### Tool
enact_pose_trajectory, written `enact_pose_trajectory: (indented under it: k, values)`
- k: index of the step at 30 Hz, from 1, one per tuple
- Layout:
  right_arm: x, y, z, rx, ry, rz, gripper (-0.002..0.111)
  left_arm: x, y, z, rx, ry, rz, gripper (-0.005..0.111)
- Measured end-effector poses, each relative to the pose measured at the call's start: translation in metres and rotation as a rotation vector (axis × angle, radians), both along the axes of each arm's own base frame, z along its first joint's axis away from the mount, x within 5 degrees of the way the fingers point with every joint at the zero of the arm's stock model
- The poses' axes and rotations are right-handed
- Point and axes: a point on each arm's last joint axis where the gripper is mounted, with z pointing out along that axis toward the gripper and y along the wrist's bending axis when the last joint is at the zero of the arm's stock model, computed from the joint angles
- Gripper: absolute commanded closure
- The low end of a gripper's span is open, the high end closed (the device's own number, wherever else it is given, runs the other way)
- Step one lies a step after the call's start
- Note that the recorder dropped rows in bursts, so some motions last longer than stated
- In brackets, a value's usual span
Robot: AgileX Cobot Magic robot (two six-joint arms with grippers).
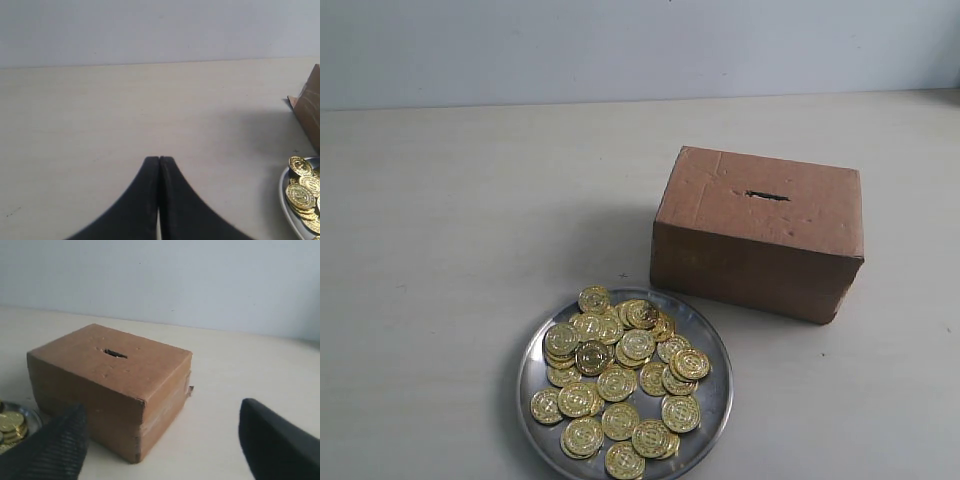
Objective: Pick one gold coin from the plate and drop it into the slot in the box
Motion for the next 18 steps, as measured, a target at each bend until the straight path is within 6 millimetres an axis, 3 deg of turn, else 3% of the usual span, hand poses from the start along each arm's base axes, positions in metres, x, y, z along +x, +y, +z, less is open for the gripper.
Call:
enact_pose_trajectory:
  k: [4, 8, 12, 18]
  values:
    - [0.0000, -0.0001, 0.0000, -0.148, -0.018, 0.029, 0.082, 0.0000, 0.0000, 0.0000, -0.004, 0.001, 0.001, 0.107]
    - [0.0000, -0.0001, 0.0000, -0.153, -0.019, 0.030, 0.099, 0.0000, 0.0000, 0.0000, -0.004, 0.001, 0.001, 0.107]
    - [0.0000, -0.0001, -0.0002, -0.126, -0.014, 0.025, 0.108, 0.0000, 0.0000, 0.0000, -0.006, 0.001, 0.002, 0.107]
    - [0.0000, -0.0001, -0.0002, -0.111, -0.012, 0.022, 0.108, 0.0000, 0.0000, 0.0000, -0.006, 0.001, 0.002, 0.107]
